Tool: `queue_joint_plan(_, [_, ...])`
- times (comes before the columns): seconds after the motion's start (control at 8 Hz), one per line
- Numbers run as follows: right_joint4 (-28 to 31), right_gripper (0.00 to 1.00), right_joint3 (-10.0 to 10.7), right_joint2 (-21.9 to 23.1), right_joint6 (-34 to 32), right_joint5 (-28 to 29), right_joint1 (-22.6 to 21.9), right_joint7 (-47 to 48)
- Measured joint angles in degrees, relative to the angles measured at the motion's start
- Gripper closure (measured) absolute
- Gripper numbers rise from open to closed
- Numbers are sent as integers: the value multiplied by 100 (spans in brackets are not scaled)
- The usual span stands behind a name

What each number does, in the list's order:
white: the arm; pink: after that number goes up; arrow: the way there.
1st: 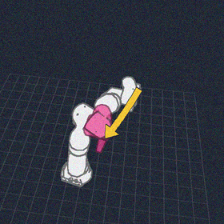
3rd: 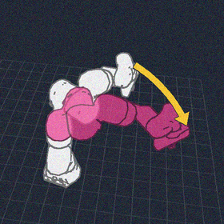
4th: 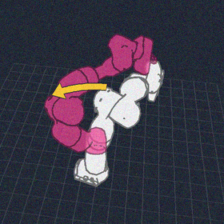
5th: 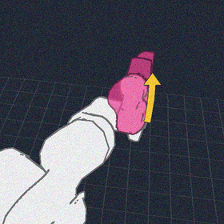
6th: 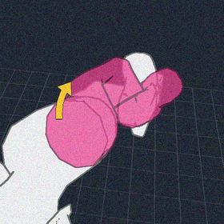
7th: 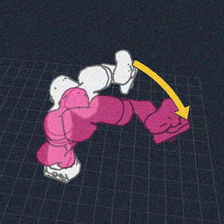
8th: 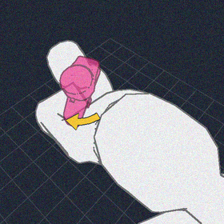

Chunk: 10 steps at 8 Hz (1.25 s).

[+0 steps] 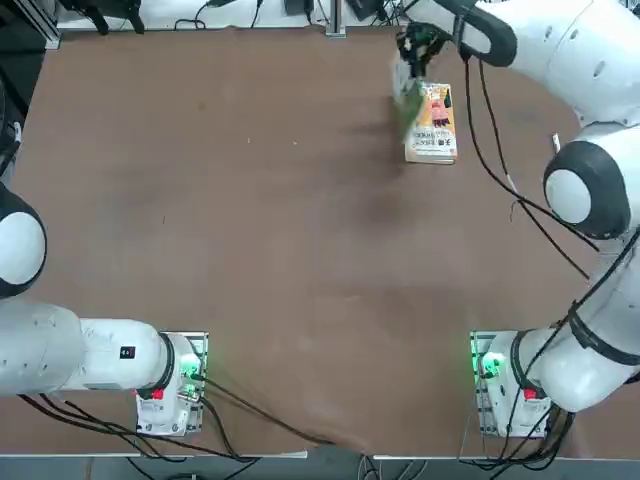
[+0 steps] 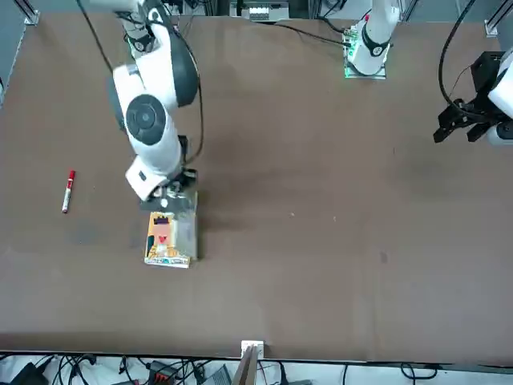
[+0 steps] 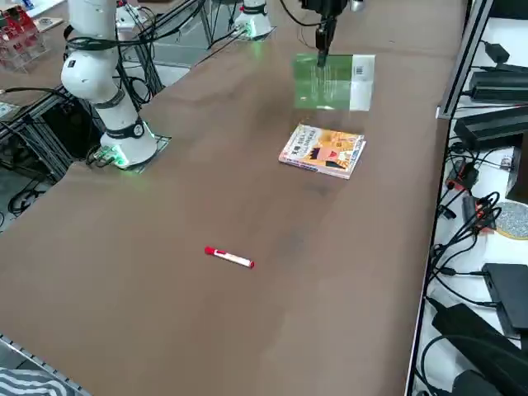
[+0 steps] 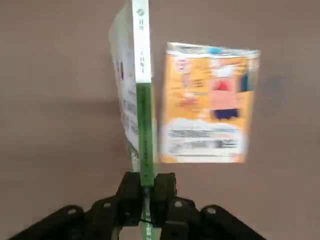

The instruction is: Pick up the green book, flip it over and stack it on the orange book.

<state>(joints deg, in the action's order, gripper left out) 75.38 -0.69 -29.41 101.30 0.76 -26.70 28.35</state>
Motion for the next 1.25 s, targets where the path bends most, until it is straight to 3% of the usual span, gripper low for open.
queue_joint_plan(0.25, [28, 89, 70, -251, 495, 868, 173, -153])
queue_joint_plan(0.75, [359, 89, 77, -543, 961, 1609, 351, -1083])
queue_joint_plan(1.25, [695, 89, 81, -453, 1045, 1780, 635, -1472])
